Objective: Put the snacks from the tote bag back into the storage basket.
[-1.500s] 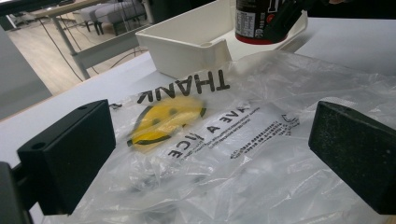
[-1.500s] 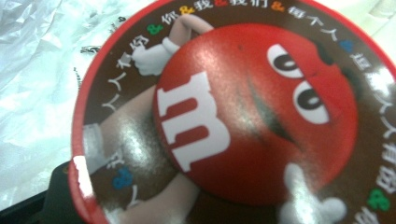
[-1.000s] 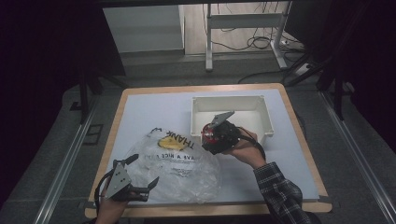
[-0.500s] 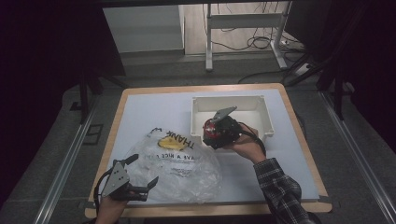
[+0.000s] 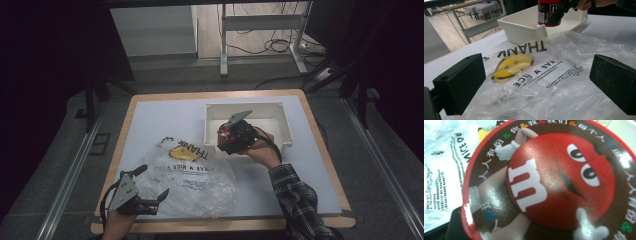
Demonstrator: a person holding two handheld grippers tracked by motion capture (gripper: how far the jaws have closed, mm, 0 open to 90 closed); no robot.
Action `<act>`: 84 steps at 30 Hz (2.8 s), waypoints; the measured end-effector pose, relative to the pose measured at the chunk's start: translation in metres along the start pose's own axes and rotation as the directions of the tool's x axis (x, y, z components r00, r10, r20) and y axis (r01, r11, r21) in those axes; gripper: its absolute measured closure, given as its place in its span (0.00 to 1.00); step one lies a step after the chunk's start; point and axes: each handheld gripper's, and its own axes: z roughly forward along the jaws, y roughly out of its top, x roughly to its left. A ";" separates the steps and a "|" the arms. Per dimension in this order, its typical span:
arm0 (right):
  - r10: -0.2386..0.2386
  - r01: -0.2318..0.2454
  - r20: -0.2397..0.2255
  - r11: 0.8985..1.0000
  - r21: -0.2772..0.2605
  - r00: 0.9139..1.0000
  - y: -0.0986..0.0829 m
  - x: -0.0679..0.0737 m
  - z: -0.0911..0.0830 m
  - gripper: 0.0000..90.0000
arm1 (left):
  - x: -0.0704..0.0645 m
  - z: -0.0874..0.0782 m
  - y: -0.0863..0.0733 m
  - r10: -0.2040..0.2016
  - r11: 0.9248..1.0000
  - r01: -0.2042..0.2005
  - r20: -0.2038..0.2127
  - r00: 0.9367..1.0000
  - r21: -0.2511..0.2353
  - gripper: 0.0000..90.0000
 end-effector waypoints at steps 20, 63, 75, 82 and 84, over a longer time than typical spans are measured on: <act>-0.039 0.038 -0.020 0.999 -0.029 0.999 0.012 -0.010 0.012 0.29 | 0.000 -0.001 0.000 0.014 1.000 -0.014 -0.011 1.000 -0.003 0.00; -0.078 0.080 -0.069 0.997 0.024 0.995 0.018 -0.031 0.056 0.28 | 0.001 -0.001 -0.001 0.012 1.000 -0.012 -0.016 1.000 -0.004 0.00; -0.066 0.070 -0.082 0.996 0.052 0.994 0.016 -0.036 0.071 0.28 | 0.000 -0.001 -0.001 0.012 1.000 -0.012 -0.015 1.000 -0.002 0.00; -0.067 0.073 -0.082 0.995 0.066 0.994 0.014 -0.038 0.079 0.28 | 0.000 -0.001 -0.001 0.012 1.000 -0.012 -0.015 1.000 -0.002 0.00; -0.070 0.076 -0.079 0.994 0.074 0.994 0.013 -0.038 0.081 0.28 | 0.000 -0.001 -0.001 0.012 1.000 -0.012 -0.015 1.000 -0.003 0.00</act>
